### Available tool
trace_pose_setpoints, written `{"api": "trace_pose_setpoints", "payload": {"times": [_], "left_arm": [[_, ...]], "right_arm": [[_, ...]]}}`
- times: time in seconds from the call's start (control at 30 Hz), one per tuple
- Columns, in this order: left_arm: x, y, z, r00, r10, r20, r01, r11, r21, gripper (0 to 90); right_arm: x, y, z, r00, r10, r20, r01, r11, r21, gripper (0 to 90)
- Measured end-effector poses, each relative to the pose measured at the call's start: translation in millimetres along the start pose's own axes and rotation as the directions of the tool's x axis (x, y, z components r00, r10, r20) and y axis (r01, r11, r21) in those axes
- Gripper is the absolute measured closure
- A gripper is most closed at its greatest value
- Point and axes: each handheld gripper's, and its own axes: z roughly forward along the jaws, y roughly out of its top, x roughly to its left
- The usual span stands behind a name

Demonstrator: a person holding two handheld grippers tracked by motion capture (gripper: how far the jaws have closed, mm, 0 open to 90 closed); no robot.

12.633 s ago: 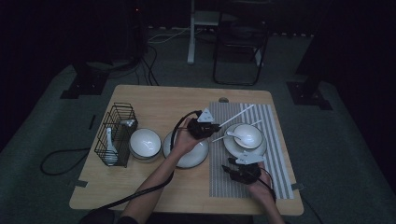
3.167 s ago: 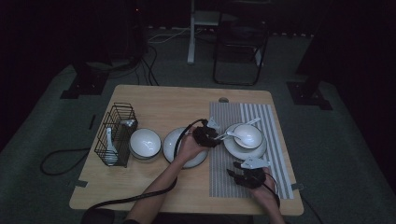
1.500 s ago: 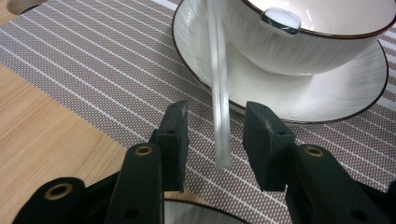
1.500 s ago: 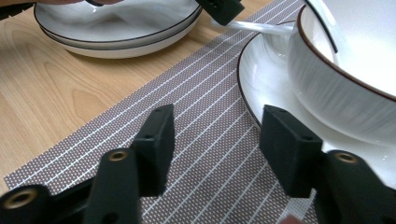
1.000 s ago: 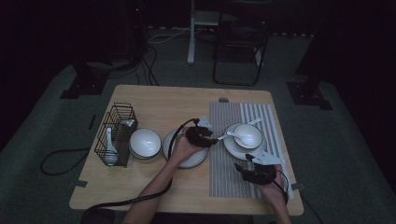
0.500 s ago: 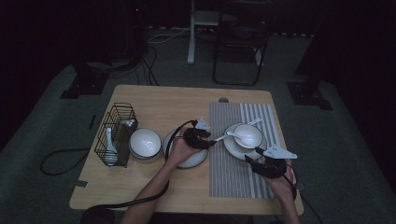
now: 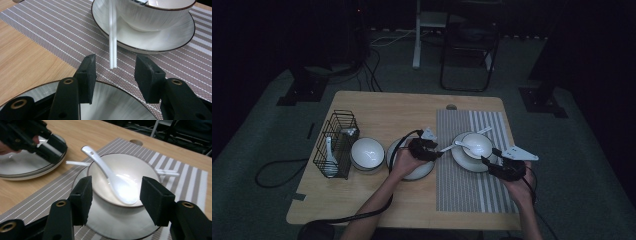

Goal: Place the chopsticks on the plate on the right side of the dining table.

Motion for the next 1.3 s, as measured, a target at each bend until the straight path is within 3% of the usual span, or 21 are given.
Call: {"api": "trace_pose_setpoints", "payload": {"times": [0.2, 0.47, 0.7, 1.13, 1.3], "left_arm": [[-0.5, 0.1, 1.5, 1.0000, 0.000, -0.003, 0.000, 1.0000, -0.003, 52.6], [-2.3, 2.2, 5.0, 0.9998, 0.016, -0.010, -0.016, 0.9999, 0.003, 52.7], [-3.1, 5.3, 5.3, 0.9996, 0.023, -0.013, -0.023, 0.9997, -0.002, 53.0], [-3.2, 5.8, 8.7, 0.9997, 0.022, -0.008, -0.022, 0.9997, -0.005, 53.1], [-2.3, 6.1, 9.1, 0.9998, 0.017, -0.009, -0.017, 0.9998, -0.010, 52.8]], "right_arm": [[-12.6, 6.6, 0.1, 0.9995, -0.032, 0.004, 0.032, 0.999, 0.003, 43.3], [-27.9, 11.6, 5.5, 0.9993, -0.022, 0.030, 0.022, 1.000, 0.002, 43.7], [-37.0, 13.6, 10.5, 0.9982, -0.059, 0.010, 0.059, 0.998, 0.017, 43.7], [-58.1, 20.2, 23.2, 0.9988, -0.044, 0.021, 0.043, 0.999, 0.010, 47.2], [-60.8, 24.4, 32.2, 0.9972, -0.073, 0.017, 0.072, 0.997, 0.039, 47.2]]}}
